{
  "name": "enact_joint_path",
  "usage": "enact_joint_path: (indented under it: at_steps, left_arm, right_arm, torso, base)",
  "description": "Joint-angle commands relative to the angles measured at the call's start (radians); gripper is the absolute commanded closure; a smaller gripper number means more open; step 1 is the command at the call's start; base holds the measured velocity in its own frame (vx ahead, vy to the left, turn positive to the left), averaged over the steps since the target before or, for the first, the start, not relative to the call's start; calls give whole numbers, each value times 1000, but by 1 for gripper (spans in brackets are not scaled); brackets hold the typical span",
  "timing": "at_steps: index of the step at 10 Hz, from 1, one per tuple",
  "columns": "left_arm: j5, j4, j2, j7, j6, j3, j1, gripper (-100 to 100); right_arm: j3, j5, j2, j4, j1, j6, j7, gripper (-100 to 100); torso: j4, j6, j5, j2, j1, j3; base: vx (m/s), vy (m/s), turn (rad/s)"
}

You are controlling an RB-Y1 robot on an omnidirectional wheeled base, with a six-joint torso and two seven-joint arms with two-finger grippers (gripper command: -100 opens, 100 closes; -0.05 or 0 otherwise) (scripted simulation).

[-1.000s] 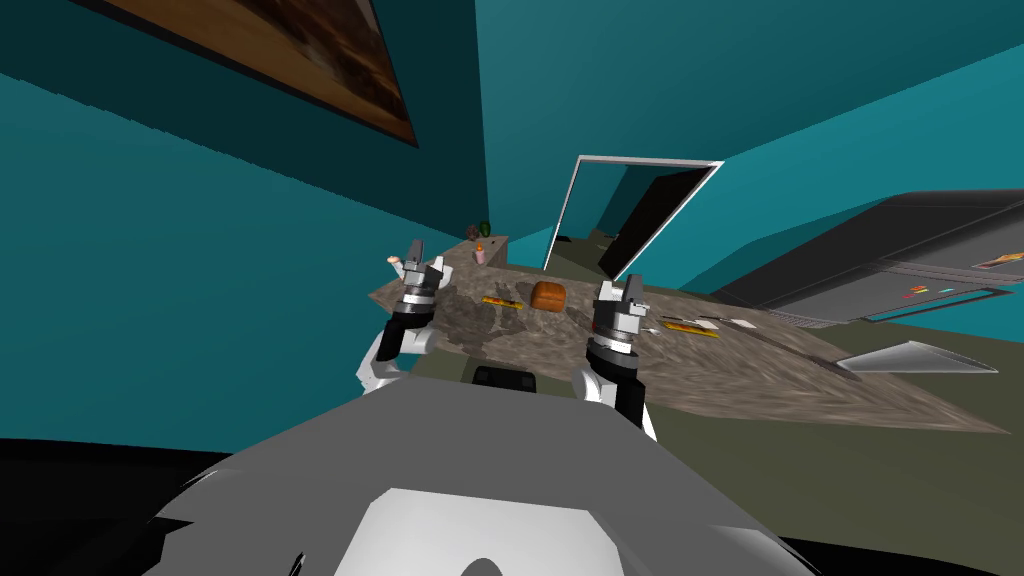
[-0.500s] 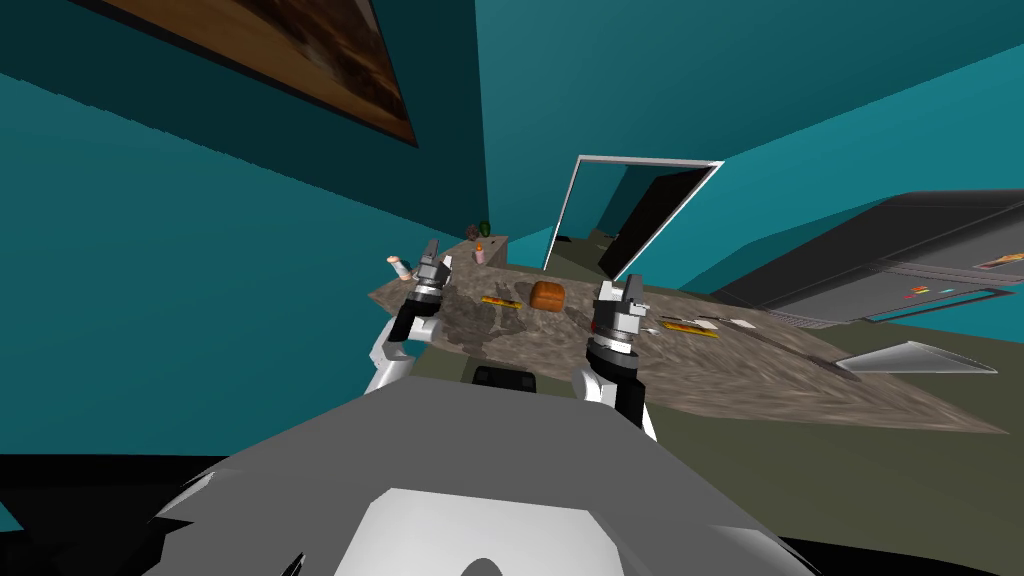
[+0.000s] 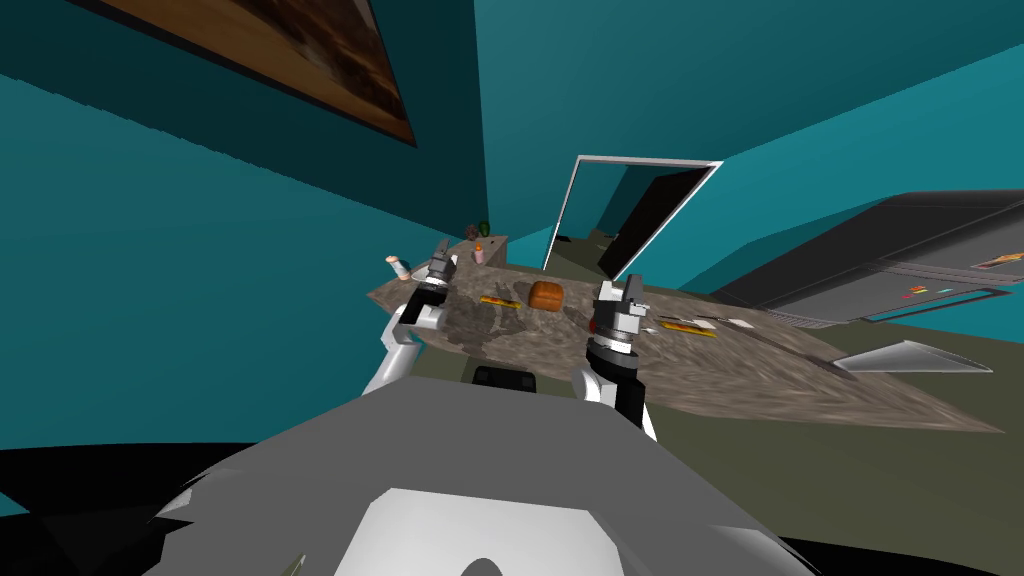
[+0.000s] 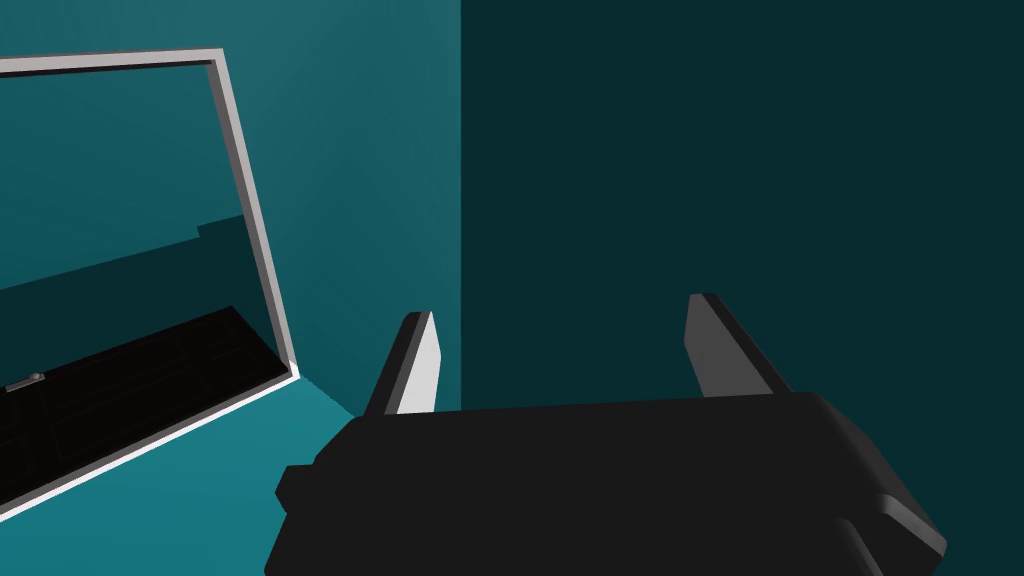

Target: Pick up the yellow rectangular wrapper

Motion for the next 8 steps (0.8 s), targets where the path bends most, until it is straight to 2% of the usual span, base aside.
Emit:
enact_joint_path:
  at_steps: [1,2,3,4,5,6,7,8]
  left_arm:
    - [1,50,19,-5,50,5,-50,-100]
    - [1,53,19,-5,81,5,-73,-100]
    - [1,96,35,-11,109,10,-108,-100]
    - [1,105,35,-11,140,10,-130,-100]
    - [2,144,50,-16,171,15,-167,-100]
    - [2,160,50,-16,197,15,-188,-100]
    - [2,160,50,-16,203,15,-188,-100]
    - [2,205,64,-22,244,20,-231,-100]
  right_arm:
    - [0,0,0,0,0,0,0,0]
    - [0,0,0,0,0,0,0,0]
    - [0,0,0,0,0,0,0,0]
    - [0,0,0,0,0,0,0,0]
    - [0,0,0,0,0,0,0,0]
    - [0,0,0,0,0,0,0,0]
    - [0,0,0,0,0,0,0,0]
    - [0,0,0,0,0,0,0,0]
  torso:
    - [0,0,0,0,0,0]
    - [0,0,0,0,0,0]
    - [0,0,0,0,0,0]
    - [0,0,0,0,-1,0]
    - [0,0,0,0,0,0]
    - [0,0,0,0,-1,0]
    - [0,0,0,0,-1,0]
    - [0,0,0,0,0,0]
  base:
    - [-3,-23,-5]
    - [-5,-21,-1]
    - [-4,-28,-9]
    - [-1,-21,-2]
    - [-3,-29,-15]
    - [-1,-26,-4]
    - [2,-11,1]
    - [-1,-22,-15]
